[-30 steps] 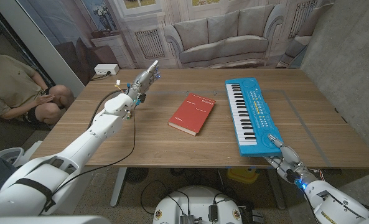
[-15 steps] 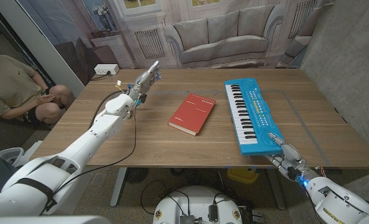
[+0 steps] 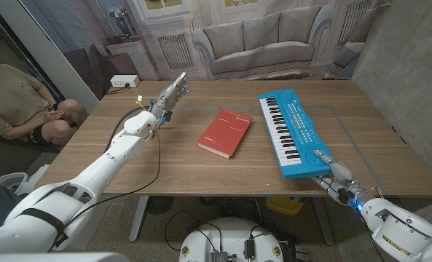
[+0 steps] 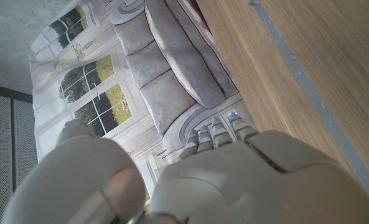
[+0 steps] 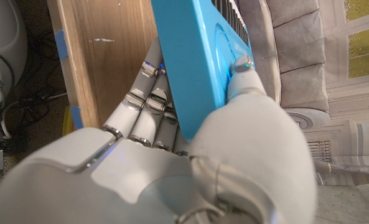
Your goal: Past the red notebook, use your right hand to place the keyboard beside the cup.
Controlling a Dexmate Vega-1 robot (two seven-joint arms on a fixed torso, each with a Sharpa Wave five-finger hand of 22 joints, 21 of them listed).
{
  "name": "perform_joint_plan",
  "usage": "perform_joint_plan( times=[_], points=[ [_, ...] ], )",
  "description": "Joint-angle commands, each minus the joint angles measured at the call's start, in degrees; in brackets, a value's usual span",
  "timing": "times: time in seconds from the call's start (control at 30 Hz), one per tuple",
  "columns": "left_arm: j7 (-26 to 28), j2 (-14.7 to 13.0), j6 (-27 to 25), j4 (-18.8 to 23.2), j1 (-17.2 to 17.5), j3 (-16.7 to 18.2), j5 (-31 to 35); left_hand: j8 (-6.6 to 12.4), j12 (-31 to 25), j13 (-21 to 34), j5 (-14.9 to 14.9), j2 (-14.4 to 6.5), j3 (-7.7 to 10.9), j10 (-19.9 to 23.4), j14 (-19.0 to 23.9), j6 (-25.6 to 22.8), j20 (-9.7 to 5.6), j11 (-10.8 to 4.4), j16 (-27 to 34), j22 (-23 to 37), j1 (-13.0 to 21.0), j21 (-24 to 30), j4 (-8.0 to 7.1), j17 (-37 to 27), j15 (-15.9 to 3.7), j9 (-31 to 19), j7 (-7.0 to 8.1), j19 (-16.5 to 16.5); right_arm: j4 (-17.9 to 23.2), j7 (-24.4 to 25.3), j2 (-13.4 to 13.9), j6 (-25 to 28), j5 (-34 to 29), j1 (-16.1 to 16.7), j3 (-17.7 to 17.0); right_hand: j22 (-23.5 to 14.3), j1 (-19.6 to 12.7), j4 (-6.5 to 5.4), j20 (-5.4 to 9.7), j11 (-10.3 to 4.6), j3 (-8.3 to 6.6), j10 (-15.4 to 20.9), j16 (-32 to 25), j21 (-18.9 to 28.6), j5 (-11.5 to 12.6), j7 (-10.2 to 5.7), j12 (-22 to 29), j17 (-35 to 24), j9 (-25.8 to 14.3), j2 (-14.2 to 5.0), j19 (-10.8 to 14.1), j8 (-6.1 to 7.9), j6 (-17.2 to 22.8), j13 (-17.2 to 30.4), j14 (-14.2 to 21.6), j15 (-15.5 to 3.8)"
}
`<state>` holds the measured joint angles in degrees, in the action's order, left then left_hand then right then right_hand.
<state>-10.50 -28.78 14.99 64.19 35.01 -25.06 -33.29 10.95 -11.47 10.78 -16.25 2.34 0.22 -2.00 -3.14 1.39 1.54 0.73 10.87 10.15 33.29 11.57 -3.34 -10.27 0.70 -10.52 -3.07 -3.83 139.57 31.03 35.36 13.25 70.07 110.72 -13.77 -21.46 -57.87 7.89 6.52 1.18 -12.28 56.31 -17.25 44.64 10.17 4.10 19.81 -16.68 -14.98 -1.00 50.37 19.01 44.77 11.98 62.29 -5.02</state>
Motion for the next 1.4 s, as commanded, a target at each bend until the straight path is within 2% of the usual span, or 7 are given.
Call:
perform_joint_plan(
  times=[0.03, 0.53, 1.4],
  points=[
    [0.0, 0.2, 0.2, -0.2, -0.2, -0.1, 0.1, 0.22, -0.2, 0.2, 0.1, -0.2, -0.37, -0.3, -0.4, 0.2, 0.48, -0.23, -0.1, 0.2, 0.2, -0.2, -0.13, -0.3, -0.12, -0.2, -0.15, -0.2, -0.5, -0.8, -0.6, 1.5, 1.4, -0.7, -1.0, -0.2, -7.4, -0.48, 6.01, -6.59, -1.15, 7.3, -0.5, 0.4, 0.1, -8.32, -0.2, -0.2, -0.2, -7.39, 0.4, 0.11, 11.6, 0.1, 6.1, -7.72],
    [0.3, 0.1, -0.2, 0.1, -0.3, -0.2, 0.4, 0.24, -0.2, 0.2, 0.1, -0.2, -0.49, -0.2, -0.4, 0.1, 0.51, -0.1, 0.0, 0.2, 0.2, -0.2, -0.14, -0.3, -0.11, -0.2, -0.13, -0.1, -2.8, -2.7, -1.6, 0.4, 1.6, -1.2, 0.1, -0.1, -7.3, -0.4, 6.02, -6.54, -1.3, 7.4, -0.4, 0.9, 0.2, -8.27, -0.3, -0.2, -0.4, -7.34, 0.3, -0.04, 11.5, 0.2, 6.2, -7.72],
    [1.3, -0.5, -0.8, 1.5, 0.5, 0.1, 0.3, 0.23, -0.2, 0.2, 0.2, -0.3, -0.7, -0.3, -0.4, 0.1, 0.65, -0.15, 0.0, 0.2, 0.4, -0.2, -0.15, -0.3, -0.14, -0.2, -0.06, -0.2, -3.8, -2.6, -0.7, 0.4, 2.2, -2.6, 0.6, 0.1, -7.0, -0.48, 6.0, -6.69, -1.53, 6.9, -0.2, 1.7, 0.4, -8.16, -0.6, -0.3, -0.8, -7.37, 0.0, -0.4, 11.1, 0.5, 6.0, -7.66]
  ],
)
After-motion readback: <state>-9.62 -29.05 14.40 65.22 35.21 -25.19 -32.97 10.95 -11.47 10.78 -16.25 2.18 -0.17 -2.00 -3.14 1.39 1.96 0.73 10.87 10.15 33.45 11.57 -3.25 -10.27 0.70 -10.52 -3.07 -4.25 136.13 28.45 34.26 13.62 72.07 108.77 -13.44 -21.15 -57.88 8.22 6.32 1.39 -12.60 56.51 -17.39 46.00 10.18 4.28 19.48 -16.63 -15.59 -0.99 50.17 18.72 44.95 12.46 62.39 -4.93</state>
